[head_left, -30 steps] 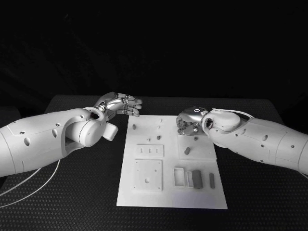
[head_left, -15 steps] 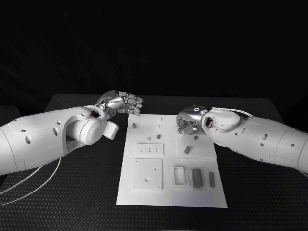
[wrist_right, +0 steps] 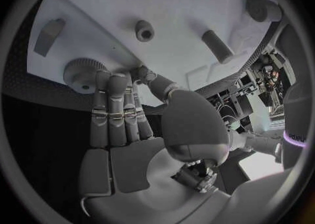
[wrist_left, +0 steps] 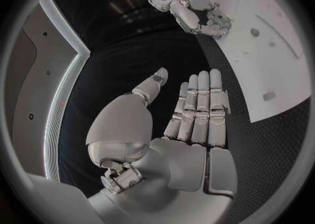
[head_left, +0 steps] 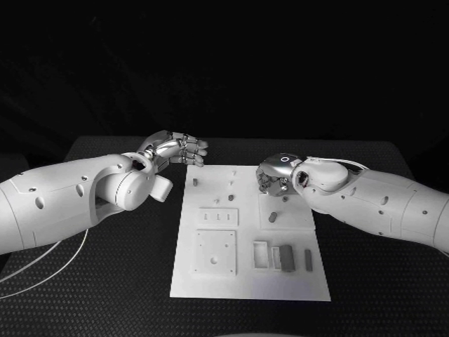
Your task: Assemble the parts on the task board
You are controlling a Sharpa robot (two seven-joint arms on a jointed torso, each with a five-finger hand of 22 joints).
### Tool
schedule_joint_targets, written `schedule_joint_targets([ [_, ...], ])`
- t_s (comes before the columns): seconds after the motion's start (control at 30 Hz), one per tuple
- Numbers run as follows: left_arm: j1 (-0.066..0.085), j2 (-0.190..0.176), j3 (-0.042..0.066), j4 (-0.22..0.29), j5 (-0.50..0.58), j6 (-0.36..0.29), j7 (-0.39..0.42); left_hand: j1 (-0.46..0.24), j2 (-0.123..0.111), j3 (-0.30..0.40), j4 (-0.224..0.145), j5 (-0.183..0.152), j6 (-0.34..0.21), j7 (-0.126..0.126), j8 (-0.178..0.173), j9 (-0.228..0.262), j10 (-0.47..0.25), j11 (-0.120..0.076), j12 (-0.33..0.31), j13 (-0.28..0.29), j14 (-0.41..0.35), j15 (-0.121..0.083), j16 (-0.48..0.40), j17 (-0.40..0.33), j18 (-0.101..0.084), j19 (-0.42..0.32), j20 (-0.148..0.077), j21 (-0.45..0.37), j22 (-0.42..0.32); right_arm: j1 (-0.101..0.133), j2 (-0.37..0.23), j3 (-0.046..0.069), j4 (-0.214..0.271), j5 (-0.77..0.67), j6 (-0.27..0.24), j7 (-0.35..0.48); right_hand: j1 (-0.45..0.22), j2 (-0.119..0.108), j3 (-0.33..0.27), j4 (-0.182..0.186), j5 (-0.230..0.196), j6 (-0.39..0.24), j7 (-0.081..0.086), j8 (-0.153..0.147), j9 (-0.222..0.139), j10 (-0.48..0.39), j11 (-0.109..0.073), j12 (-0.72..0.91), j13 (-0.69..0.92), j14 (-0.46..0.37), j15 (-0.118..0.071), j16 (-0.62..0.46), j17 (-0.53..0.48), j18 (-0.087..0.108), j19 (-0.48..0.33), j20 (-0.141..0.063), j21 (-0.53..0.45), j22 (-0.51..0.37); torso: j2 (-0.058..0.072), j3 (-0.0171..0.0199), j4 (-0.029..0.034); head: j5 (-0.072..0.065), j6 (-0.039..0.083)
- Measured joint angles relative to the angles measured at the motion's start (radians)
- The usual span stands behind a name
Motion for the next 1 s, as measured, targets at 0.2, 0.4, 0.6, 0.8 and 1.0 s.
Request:
schedule_joint_targets([
  [0.2, 0.000, -0.002, 0.000, 0.000, 0.000, 0.000, 0.000, 0.000, 0.000, 0.000, 0.000, 0.000, 0.000, 0.000, 0.000, 0.000, 0.000, 0.000, -0.004, 0.001, 0.000, 0.000, 0.000, 0.000, 0.000, 0.000, 0.000, 0.000, 0.000, -0.003, -0.005, -0.002, 0.012, -0.007, -0.022, -0.020, 0.000, 0.000, 0.006, 0.000, 0.000, 0.010, 0.000, 0.000, 0.001, 0.009, -0.002, 0.000, 0.010, -0.001, -0.001, 0.016, 0.009, 0.000, -0.005, -0.005, 0.028, 0.001, 0.000, 0.0007, -0.0005, 0.000, 0.002],
  [0.4, 0.000, -0.002, 0.000, 0.001, 0.000, 0.000, 0.000, 0.000, 0.000, 0.000, 0.000, 0.000, 0.000, 0.000, 0.000, 0.000, 0.000, 0.000, -0.004, 0.001, 0.000, 0.000, 0.000, 0.001, 0.000, 0.000, 0.000, 0.000, 0.000, -0.005, -0.012, -0.004, 0.032, -0.007, -0.043, -0.046, 0.002, -0.002, 0.006, 0.000, 0.000, 0.016, -0.005, -0.001, 0.002, 0.022, -0.004, 0.001, 0.023, -0.001, -0.001, 0.023, 0.011, -0.001, -0.009, -0.004, 0.039, 0.001, 0.000, 0.0012, -0.0012, 0.001, 0.006],
  [0.6, 0.000, -0.003, 0.000, 0.000, 0.000, -0.001, -0.001, 0.000, 0.000, 0.000, 0.000, 0.000, 0.000, 0.000, 0.000, 0.000, 0.000, 0.000, -0.004, 0.001, 0.000, 0.000, 0.000, 0.002, 0.000, 0.000, 0.000, 0.000, 0.000, 0.010, -0.008, 0.009, 0.052, -0.007, -0.068, -0.083, 0.002, -0.002, 0.011, 0.000, 0.000, 0.019, -0.005, 0.004, 0.002, 0.022, -0.004, 0.001, 0.019, -0.001, -0.001, 0.033, 0.014, -0.001, -0.012, -0.004, 0.058, 0.001, 0.000, 0.0011, -0.0015, 0.001, 0.014],
  [0.8, 0.000, -0.003, 0.000, -0.001, 0.000, -0.001, -0.001, 0.000, 0.000, 0.000, 0.000, 0.000, 0.000, 0.000, 0.000, 0.000, 0.000, 0.000, -0.004, 0.002, 0.000, 0.000, 0.000, 0.002, -0.001, 0.000, 0.000, 0.000, 0.001, 0.021, 0.017, 0.015, 0.045, -0.017, -0.096, -0.119, 0.002, -0.002, 0.011, 0.000, 0.000, 0.023, -0.005, 0.004, 0.002, 0.027, -0.009, 0.001, 0.024, 0.002, -0.008, 0.040, 0.016, -0.001, -0.015, -0.005, 0.077, 0.000, 0.000, 0.0009, -0.0013, 0.001, 0.017],
  [1.0, 0.000, -0.002, 0.000, -0.003, 0.000, -0.001, -0.001, 0.000, 0.000, 0.000, 0.000, 0.000, 0.000, 0.000, 0.000, 0.000, 0.000, 0.000, -0.004, 0.002, 0.000, 0.000, -0.004, 0.003, -0.001, 0.000, 0.000, 0.000, 0.001, 0.021, 0.068, 0.015, 0.023, -0.035, -0.109, -0.153, 0.002, -0.002, 0.014, 0.002, 0.000, 0.023, -0.006, 0.004, 0.002, 0.027, -0.009, 0.000, 0.030, 0.001, -0.009, 0.044, 0.017, -0.001, -0.017, -0.006, 0.085, 0.000, 0.001, 0.0003, -0.0006, 0.000, 0.022],
])
